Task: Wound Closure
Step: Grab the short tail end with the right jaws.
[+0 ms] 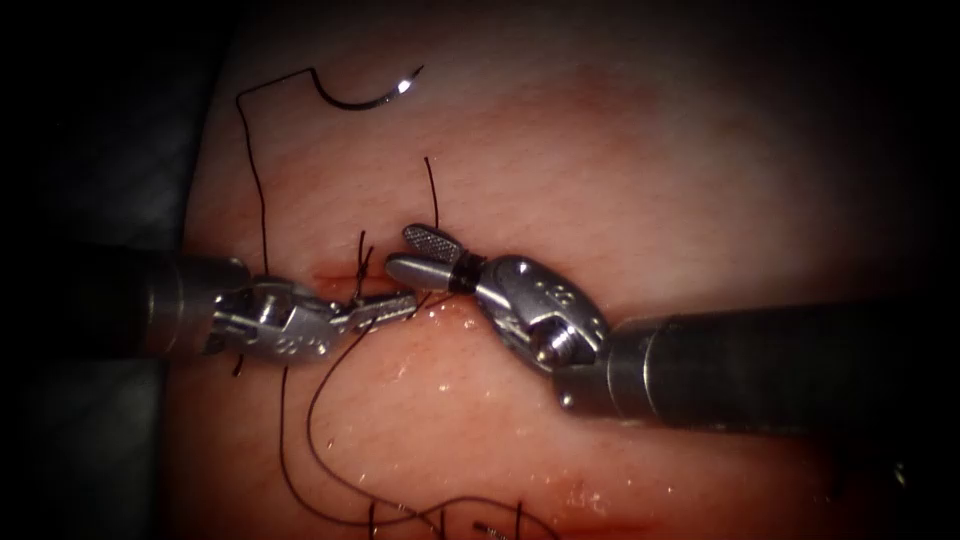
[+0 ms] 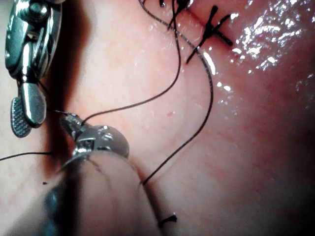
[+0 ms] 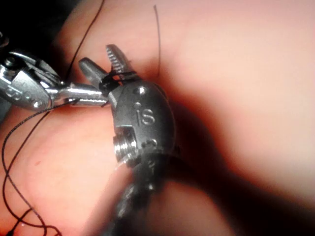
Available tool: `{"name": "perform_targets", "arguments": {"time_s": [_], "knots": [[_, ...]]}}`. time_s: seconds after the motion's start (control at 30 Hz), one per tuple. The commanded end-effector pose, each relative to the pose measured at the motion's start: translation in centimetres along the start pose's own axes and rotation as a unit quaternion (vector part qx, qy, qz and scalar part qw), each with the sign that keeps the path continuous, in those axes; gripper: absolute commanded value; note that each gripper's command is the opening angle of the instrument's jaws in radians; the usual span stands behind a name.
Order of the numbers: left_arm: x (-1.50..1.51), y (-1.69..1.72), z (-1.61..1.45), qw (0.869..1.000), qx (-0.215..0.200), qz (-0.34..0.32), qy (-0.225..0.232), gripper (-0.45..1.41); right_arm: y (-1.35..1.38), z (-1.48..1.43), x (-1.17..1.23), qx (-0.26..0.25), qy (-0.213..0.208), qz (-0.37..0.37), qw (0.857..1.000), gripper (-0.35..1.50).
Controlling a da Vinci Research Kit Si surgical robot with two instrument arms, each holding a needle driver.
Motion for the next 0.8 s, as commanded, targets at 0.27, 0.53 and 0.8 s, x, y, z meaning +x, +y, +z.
{"name": "perform_targets", "arguments": {"time_s": [0.27,0.53,0.8], "knots": [[0.05,0.00,0.22,1.000,0.004,0.004,-0.006,-0.45,0.10,0.10,-0.17,-0.018,-0.015,-0.016,1.000,0.98],[0.01,-0.19,0.28,1.000,0.004,0.005,-0.006,-0.45,0.22,0.16,-0.18,-0.033,-0.016,-0.016,0.999,1.04],[-0.06,-0.34,0.29,1.000,0.004,0.003,-0.005,-0.45,0.20,0.28,-0.20,-0.043,-0.021,-0.016,0.999,0.98]]}}
